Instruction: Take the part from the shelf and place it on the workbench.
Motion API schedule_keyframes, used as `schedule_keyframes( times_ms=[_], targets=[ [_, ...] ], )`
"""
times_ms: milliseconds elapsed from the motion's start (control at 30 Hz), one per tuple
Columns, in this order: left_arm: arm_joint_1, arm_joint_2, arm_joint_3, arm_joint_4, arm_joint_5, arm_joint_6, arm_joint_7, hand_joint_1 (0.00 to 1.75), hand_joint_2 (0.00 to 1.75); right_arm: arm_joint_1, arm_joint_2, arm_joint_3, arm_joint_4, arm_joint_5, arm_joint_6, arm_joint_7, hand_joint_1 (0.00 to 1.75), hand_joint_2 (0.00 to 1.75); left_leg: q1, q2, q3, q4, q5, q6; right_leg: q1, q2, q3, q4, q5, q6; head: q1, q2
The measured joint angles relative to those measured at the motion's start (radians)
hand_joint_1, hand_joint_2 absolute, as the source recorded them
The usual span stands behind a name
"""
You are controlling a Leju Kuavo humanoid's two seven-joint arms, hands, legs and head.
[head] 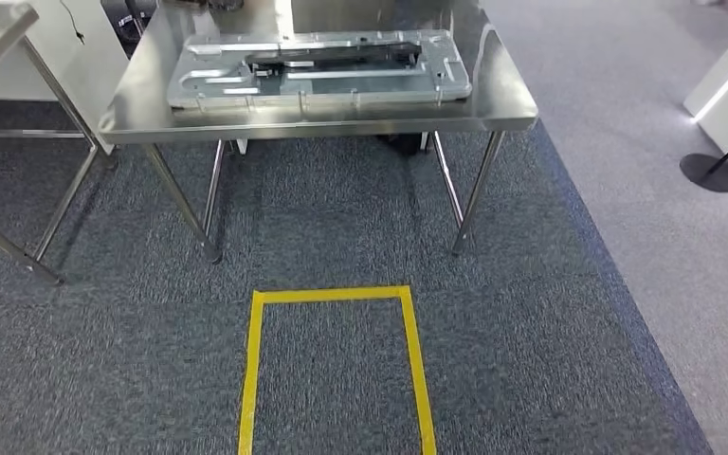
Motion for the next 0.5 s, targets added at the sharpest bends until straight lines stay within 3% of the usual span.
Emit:
schedule_keyframes(
  times_ms=[67,100,200,233,267,333,400,467,500],
  targets=[
    [0.004,-0.002,0.000,0.000,-0.003,0.014,0.008,0.00,0.00,0.002,-0.003,0.002,0.000,-0.003,0.014,-0.010,0.00,0.00,0.000,0.003,-0.012,-0.001,0.017,0.015,-0.005,0.002,-0.011,0.017,-0.010,0.012,0.000,0.000],
    [0.004,-0.003,0.000,0.000,-0.007,0.022,0.013,0.00,0.00,0.004,-0.004,0.002,0.000,-0.006,0.022,-0.014,0.00,0.00,0.001,0.005,-0.021,-0.003,0.027,0.021,-0.008,0.004,-0.025,0.051,-0.040,0.018,0.000,0.000],
    [0.004,-0.004,0.000,0.000,-0.014,0.039,0.023,0.00,0.00,0.006,-0.005,0.002,0.001,-0.013,0.035,-0.019,0.00,0.00,-0.001,0.006,-0.055,-0.001,0.054,0.027,-0.013,0.008,-0.089,0.238,-0.166,0.030,0.000,0.000],
    [0.005,-0.004,0.000,0.000,-0.015,0.043,0.027,0.00,0.00,0.006,-0.005,0.002,0.001,-0.015,0.036,-0.018,0.00,0.00,-0.001,0.006,-0.065,0.001,0.061,0.027,-0.014,0.008,-0.093,0.275,-0.184,0.032,0.000,0.000],
    [0.005,-0.004,0.000,0.000,-0.016,0.046,0.033,0.00,0.00,0.006,-0.006,0.002,0.001,-0.018,0.037,-0.015,0.00,0.00,-0.001,0.006,-0.074,0.003,0.066,0.025,-0.014,0.008,-0.077,0.273,-0.182,0.032,0.000,0.000],
    [0.005,-0.006,-0.001,0.000,-0.020,0.055,0.047,0.00,0.00,0.005,-0.008,0.002,0.001,-0.027,0.042,-0.010,0.00,0.00,-0.001,0.005,-0.085,0.010,0.074,0.021,-0.014,0.008,0.014,0.154,-0.134,0.026,0.000,0.000],
    [0.004,-0.008,-0.001,0.000,-0.022,0.064,0.059,0.00,0.00,0.003,-0.012,0.002,0.000,-0.037,0.048,-0.005,0.00,0.87,-0.004,0.006,-0.093,0.016,0.079,0.014,-0.010,0.008,0.098,0.017,-0.101,0.014,0.000,0.000],
    [0.003,-0.009,-0.001,0.000,-0.023,0.070,0.064,0.00,0.00,0.001,-0.015,0.001,0.000,-0.043,0.051,0.000,0.00,1.75,-0.006,0.007,-0.099,0.019,0.084,0.004,-0.005,0.008,0.115,-0.024,-0.098,0.003,0.000,0.000],
    [0.003,-0.009,-0.001,0.000,-0.023,0.071,0.065,0.00,0.00,0.002,-0.015,0.001,0.000,-0.044,0.051,0.002,0.00,1.75,-0.006,0.007,-0.100,0.019,0.085,0.002,-0.004,0.008,0.113,-0.023,-0.095,0.000,0.000,0.000]
  ],
)
